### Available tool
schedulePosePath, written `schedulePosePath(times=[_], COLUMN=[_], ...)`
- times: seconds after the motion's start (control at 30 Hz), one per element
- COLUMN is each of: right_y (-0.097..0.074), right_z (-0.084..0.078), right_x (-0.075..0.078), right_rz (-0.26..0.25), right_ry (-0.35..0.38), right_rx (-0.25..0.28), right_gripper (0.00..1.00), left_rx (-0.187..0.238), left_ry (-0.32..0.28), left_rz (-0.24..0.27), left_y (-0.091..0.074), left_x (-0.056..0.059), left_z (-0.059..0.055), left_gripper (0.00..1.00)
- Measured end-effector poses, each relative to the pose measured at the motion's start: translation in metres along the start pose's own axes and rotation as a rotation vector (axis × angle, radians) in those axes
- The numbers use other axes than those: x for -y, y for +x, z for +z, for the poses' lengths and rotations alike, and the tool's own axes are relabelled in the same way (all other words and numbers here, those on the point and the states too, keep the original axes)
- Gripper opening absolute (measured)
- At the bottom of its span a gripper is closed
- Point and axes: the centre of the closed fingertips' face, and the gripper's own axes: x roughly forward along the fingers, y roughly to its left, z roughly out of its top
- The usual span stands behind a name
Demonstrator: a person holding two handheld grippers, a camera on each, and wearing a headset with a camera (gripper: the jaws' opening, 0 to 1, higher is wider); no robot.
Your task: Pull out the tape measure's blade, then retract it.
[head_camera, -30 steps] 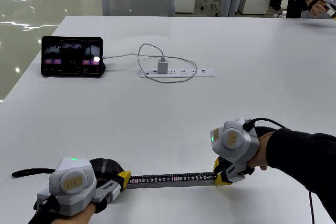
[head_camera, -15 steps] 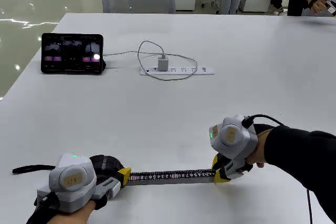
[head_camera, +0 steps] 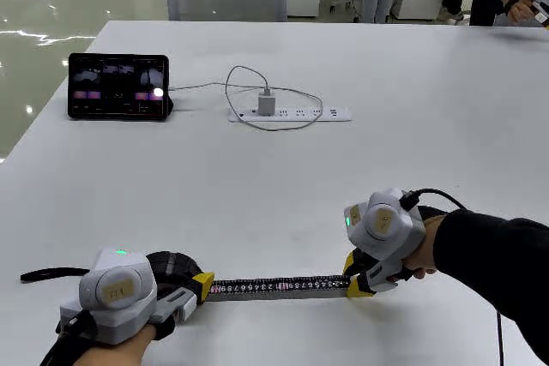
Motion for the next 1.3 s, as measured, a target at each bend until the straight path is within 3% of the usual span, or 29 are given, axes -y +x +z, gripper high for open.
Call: schedulePosePath(times=[1.3], right_y=[0.006], right_z=[0.015], right_x=[-0.001], right_rz=[-0.013], right_ry=[0.02], right_rx=[-0.029], right_gripper=[0.1], left_rx=[0.004], left_ry=[-0.005], left_rz=[-0.011], left_y=[-0.001], left_x=[0.0], left_z=[0.0], left_gripper=[0.63])
